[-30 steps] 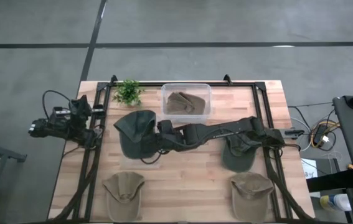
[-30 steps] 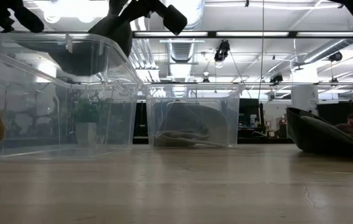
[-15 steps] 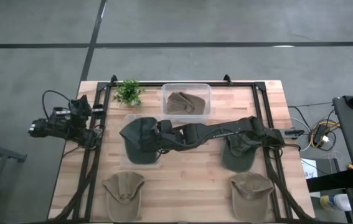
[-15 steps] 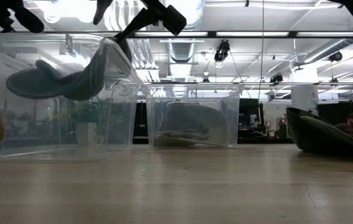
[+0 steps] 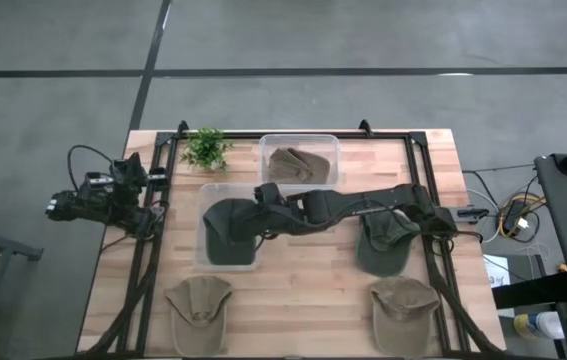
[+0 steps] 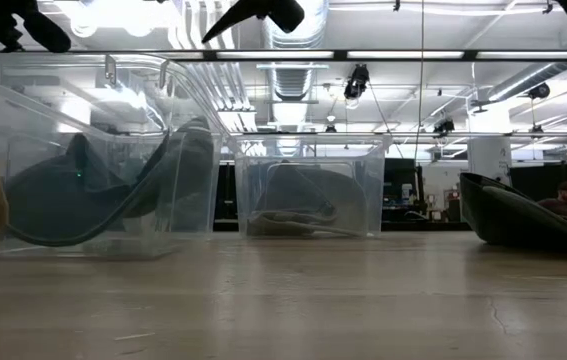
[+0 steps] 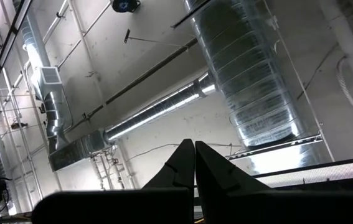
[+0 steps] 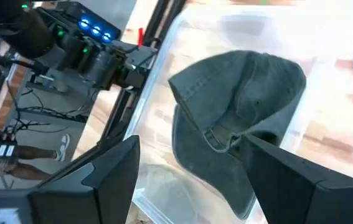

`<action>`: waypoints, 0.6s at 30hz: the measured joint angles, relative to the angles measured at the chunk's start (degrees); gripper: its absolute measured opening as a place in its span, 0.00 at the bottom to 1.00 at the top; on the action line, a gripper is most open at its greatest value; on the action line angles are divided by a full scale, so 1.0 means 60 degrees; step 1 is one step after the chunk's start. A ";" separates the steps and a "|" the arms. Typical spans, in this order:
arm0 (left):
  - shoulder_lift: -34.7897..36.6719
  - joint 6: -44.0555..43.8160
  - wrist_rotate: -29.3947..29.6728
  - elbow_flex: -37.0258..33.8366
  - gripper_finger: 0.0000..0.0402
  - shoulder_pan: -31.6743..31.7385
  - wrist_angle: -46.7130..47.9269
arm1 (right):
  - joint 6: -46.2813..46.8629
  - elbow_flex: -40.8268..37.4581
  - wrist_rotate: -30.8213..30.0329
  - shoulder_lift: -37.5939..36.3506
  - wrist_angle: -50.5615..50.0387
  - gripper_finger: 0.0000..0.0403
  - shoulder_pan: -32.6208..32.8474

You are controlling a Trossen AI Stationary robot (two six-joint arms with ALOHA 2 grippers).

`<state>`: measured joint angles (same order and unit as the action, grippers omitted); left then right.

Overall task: Pick & Place hat
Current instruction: Put the blue cap into the bottom transparent bin

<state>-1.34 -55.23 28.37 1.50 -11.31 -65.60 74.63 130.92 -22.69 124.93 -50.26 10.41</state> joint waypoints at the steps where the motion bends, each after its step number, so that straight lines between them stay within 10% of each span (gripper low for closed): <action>1: 0.0000 0.0002 0.0003 0.0000 0.02 0.0000 0.0005 | -0.0161 0.0043 0.0001 -0.0010 0.0003 0.66 0.0000; 18: -0.0026 -0.0640 -0.0293 0.0000 0.02 0.0004 0.0898 | -0.0786 0.0174 0.1399 -0.0054 -0.0607 0.59 0.0131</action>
<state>-1.50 -59.07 26.61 1.50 -11.29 -60.21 69.92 131.96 -14.29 124.60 -53.89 11.20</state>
